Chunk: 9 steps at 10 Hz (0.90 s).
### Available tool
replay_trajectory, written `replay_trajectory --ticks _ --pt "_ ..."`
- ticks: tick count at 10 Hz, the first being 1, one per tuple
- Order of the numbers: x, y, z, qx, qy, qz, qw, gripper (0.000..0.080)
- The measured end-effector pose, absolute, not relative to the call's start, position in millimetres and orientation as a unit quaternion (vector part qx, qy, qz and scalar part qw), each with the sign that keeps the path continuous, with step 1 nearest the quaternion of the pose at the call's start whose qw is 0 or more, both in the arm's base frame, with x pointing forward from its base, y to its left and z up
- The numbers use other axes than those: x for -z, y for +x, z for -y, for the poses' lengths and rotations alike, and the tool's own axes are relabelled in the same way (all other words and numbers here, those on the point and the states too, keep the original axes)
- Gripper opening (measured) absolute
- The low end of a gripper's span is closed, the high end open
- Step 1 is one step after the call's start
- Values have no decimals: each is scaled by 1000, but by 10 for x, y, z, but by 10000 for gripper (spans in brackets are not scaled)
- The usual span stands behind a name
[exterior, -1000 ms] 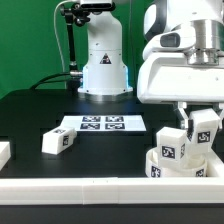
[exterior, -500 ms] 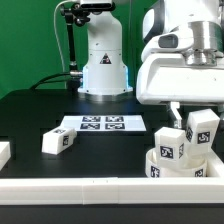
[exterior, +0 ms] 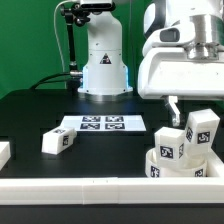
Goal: Assemble stool
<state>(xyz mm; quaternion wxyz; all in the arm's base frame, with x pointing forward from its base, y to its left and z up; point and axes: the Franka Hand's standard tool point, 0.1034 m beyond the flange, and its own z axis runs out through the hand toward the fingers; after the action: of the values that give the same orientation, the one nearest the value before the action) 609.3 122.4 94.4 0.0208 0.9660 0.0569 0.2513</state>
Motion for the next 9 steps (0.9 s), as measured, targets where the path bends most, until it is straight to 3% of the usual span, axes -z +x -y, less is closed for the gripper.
replay_trajectory --ticks 3,9 --pt "-1127 6147 -1138 -249 967 -57 20 649" --pt "-1104 6141 -1127 -248 967 -60 21 649"
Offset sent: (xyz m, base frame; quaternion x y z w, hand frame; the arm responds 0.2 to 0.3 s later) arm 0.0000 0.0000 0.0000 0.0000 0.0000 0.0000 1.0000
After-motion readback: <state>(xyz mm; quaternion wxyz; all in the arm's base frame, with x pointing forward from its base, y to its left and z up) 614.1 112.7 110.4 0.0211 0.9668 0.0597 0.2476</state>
